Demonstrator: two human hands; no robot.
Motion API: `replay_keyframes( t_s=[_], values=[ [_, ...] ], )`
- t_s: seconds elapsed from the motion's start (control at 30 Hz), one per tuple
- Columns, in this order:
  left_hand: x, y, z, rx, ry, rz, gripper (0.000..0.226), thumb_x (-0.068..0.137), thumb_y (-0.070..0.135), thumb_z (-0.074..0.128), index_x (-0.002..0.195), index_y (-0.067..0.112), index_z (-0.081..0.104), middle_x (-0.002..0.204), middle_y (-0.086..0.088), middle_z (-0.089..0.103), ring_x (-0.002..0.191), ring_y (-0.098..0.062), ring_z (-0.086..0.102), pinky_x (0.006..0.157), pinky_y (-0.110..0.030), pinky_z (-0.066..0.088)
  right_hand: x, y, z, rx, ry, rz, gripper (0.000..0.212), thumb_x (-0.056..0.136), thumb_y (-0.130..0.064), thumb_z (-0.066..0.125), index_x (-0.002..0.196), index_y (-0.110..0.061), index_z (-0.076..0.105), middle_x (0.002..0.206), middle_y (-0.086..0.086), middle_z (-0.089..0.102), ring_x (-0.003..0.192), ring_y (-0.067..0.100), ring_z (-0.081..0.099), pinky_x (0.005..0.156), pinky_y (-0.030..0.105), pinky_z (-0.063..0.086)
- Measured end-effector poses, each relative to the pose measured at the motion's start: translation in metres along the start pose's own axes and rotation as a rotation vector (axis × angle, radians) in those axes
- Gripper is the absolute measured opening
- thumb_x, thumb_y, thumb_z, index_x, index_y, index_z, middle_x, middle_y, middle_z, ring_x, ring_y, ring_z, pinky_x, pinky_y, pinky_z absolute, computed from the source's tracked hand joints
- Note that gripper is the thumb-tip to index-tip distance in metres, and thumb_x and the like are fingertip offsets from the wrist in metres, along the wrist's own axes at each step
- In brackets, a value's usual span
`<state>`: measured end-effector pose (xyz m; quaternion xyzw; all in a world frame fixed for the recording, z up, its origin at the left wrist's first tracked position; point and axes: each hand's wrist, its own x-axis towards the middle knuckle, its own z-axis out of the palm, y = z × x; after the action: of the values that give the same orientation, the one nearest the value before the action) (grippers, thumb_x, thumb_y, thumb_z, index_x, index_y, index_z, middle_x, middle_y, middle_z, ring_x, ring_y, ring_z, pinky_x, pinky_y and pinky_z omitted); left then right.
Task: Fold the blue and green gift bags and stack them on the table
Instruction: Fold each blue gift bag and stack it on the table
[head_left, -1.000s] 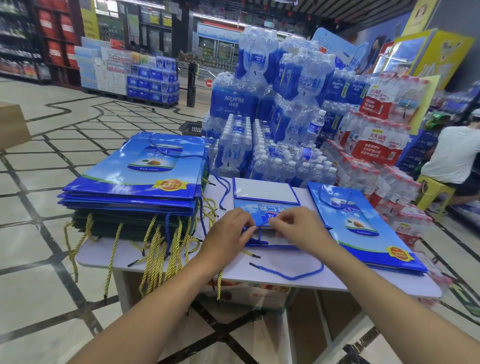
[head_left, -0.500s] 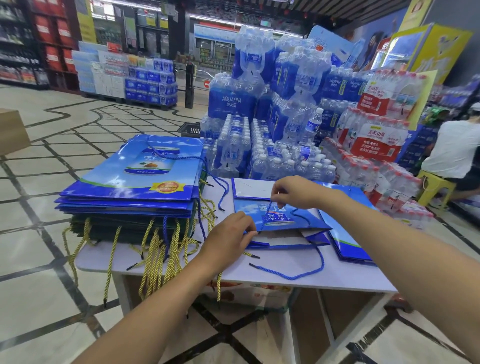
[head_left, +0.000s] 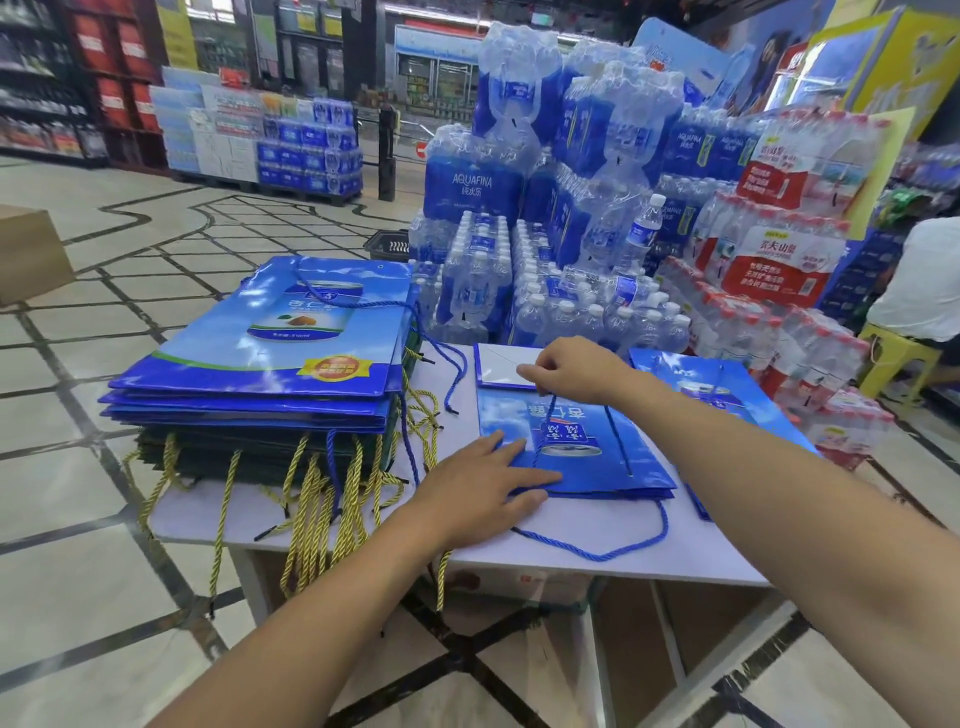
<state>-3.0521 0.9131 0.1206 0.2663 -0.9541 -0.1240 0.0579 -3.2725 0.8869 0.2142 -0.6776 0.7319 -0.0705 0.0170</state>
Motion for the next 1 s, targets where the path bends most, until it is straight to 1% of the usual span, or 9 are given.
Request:
replay_keyframes(
  t_s=[0.1,0.2,0.33,0.5,0.6,0.73,0.8,0.87,1.0],
  values=[
    [0.001,-0.001,0.000,-0.009,-0.015,-0.006,0.043,0.106,0.064,0.023,0.148,0.067,0.029,0.171,0.011,0.016,0.159,-0.017,0.003,0.121,-0.041,0.027,0.008,0.008,0.023,-0.082,0.043,0.014,0.065,0.102,-0.058,0.041,0.063,-0.010,0.060,0.063,0.006,0.065,0.058,0.024,0.058,0.057,0.035,0.045],
    [0.001,0.000,0.001,-0.009,-0.017,-0.003,0.043,0.106,0.062,0.025,0.148,0.066,0.031,0.171,0.011,0.016,0.159,-0.016,0.003,0.122,-0.041,0.027,0.014,0.015,0.042,-0.091,0.083,0.013,0.063,0.105,-0.054,0.038,0.055,-0.015,0.041,0.053,0.005,0.049,0.052,0.023,0.046,0.052,0.035,0.031],
    [0.002,0.000,0.001,0.007,-0.020,-0.009,0.043,0.106,0.062,0.026,0.148,0.065,0.031,0.171,0.010,0.017,0.159,-0.016,0.003,0.121,-0.041,0.027,0.019,0.019,0.059,-0.110,0.103,0.015,0.063,0.106,-0.052,0.036,0.053,-0.017,0.041,0.054,0.002,0.048,0.056,0.025,0.048,0.052,0.034,0.028],
    [0.003,-0.003,0.002,-0.006,-0.005,-0.022,0.043,0.105,0.060,0.030,0.148,0.066,0.029,0.170,0.013,0.018,0.159,-0.014,0.004,0.121,-0.043,0.030,0.022,0.018,0.059,-0.115,0.100,0.006,0.062,0.106,-0.052,0.034,0.058,-0.016,0.048,0.059,0.002,0.054,0.061,0.026,0.054,0.055,0.035,0.036],
    [0.002,-0.002,0.001,-0.026,0.006,-0.033,0.043,0.105,0.058,0.032,0.148,0.066,0.029,0.170,0.015,0.019,0.158,-0.012,0.005,0.119,-0.043,0.032,0.015,0.021,0.046,-0.103,0.067,0.003,0.057,0.106,-0.053,0.036,0.072,-0.015,0.062,0.072,0.001,0.065,0.071,0.025,0.059,0.064,0.036,0.047],
    [0.001,-0.002,0.002,-0.038,0.025,-0.030,0.043,0.106,0.057,0.032,0.149,0.065,0.029,0.169,0.015,0.020,0.158,-0.013,0.007,0.118,-0.043,0.033,-0.008,0.034,0.030,-0.079,-0.005,0.058,0.028,0.100,-0.047,0.051,0.103,-0.025,0.067,0.106,-0.002,0.070,0.092,0.021,0.061,0.078,0.038,0.053],
    [0.001,-0.003,0.003,-0.039,0.033,-0.031,0.043,0.107,0.058,0.029,0.150,0.064,0.028,0.169,0.013,0.021,0.159,-0.015,0.008,0.120,-0.043,0.033,-0.028,0.041,0.027,-0.054,-0.060,0.137,0.035,0.098,-0.047,0.055,0.122,-0.023,0.063,0.120,0.002,0.068,0.105,0.023,0.061,0.088,0.039,0.053],
    [0.001,-0.002,0.003,-0.043,0.030,-0.037,0.043,0.108,0.057,0.026,0.151,0.061,0.028,0.169,0.013,0.021,0.159,-0.015,0.008,0.121,-0.043,0.031,-0.052,0.046,0.025,-0.029,-0.073,0.256,0.046,0.097,-0.049,0.055,0.134,-0.021,0.056,0.126,0.006,0.065,0.112,0.027,0.060,0.088,0.037,0.050],
    [0.002,0.001,0.002,-0.071,0.046,-0.055,0.045,0.110,0.052,0.022,0.155,0.054,0.028,0.169,0.014,0.024,0.158,-0.014,0.009,0.122,-0.040,0.029,-0.086,0.049,0.020,-0.005,-0.144,0.482,0.060,0.099,-0.052,0.052,0.142,-0.011,0.046,0.140,0.014,0.056,0.123,0.031,0.056,0.087,0.034,0.043]
  ],
)
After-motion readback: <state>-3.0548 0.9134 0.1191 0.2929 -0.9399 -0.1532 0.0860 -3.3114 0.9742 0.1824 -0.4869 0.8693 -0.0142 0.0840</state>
